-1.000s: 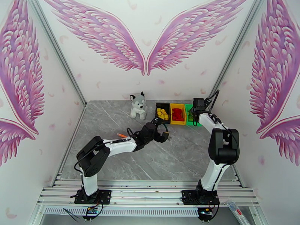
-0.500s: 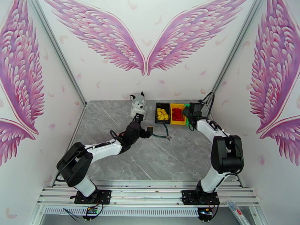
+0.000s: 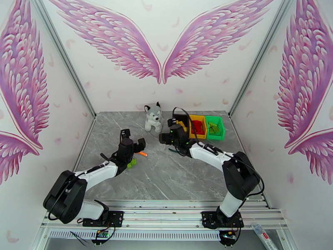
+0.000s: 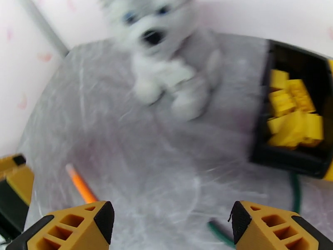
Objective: Sort the legos into containers by color
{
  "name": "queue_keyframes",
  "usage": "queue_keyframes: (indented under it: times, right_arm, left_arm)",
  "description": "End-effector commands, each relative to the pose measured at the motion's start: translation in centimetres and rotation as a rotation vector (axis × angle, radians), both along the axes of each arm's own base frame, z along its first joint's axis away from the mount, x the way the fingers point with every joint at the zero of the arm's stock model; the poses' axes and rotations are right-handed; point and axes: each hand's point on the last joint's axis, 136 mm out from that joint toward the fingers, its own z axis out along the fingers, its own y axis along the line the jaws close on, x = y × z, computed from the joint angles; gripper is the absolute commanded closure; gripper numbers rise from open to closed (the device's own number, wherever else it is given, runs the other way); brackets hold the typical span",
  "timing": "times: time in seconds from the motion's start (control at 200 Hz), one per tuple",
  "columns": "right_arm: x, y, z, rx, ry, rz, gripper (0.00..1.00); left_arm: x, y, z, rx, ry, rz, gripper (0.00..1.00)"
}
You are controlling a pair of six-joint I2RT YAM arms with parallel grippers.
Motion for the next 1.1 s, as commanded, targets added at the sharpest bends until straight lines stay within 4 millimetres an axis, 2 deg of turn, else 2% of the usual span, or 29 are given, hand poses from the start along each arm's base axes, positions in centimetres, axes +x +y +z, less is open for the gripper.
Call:
queue_keyframes:
  times: [0.0,0.085,0.21,0.265,0.395,0.51,0.78,0.97,1.095]
  right_arm:
    - [-3.4,4.7,-2.9,-0.058,0.043,0.168,0.21]
    - [-6.0,8.3,-4.6,-0.075,0.073,0.263,0.21]
    - [-9.0,12.1,-6.9,-0.114,0.093,0.348,0.19]
    - [-10.0,13.3,-7.9,-0.131,0.102,0.379,0.18]
    - [-11.1,14.8,-9.7,-0.164,0.117,0.397,0.17]
    - [-10.7,15.0,-11.0,-0.196,0.121,0.37,0.17]
    - [-10.2,16.1,-14.1,-0.238,0.149,0.346,0.19]
    - [-8.3,16.1,-15.3,-0.296,0.132,0.249,0.38]
    - [-7.5,16.3,-16.0,-0.315,0.126,0.214,0.41]
  left_arm:
    - [-1.1,3.1,-1.3,-0.067,0.027,0.085,0.01]
    - [-1.7,5.0,-1.8,-0.113,0.024,0.128,0.01]
    - [-2.4,7.2,-2.3,-0.165,0.018,0.18,0.01]
    - [-2.8,7.9,-2.4,-0.184,0.013,0.197,0.01]
    - [-3.7,9.4,-2.7,-0.204,0.007,0.236,0.01]
    - [-4.0,10.3,-2.8,-0.221,0.003,0.252,0.01]
    - [-4.3,10.9,-2.7,-0.225,-0.004,0.258,0.01]
    - [-4.2,11.4,-3.0,-0.224,0.005,0.266,0.01]
    - [-4.0,11.6,-3.4,-0.235,0.012,0.263,0.01]
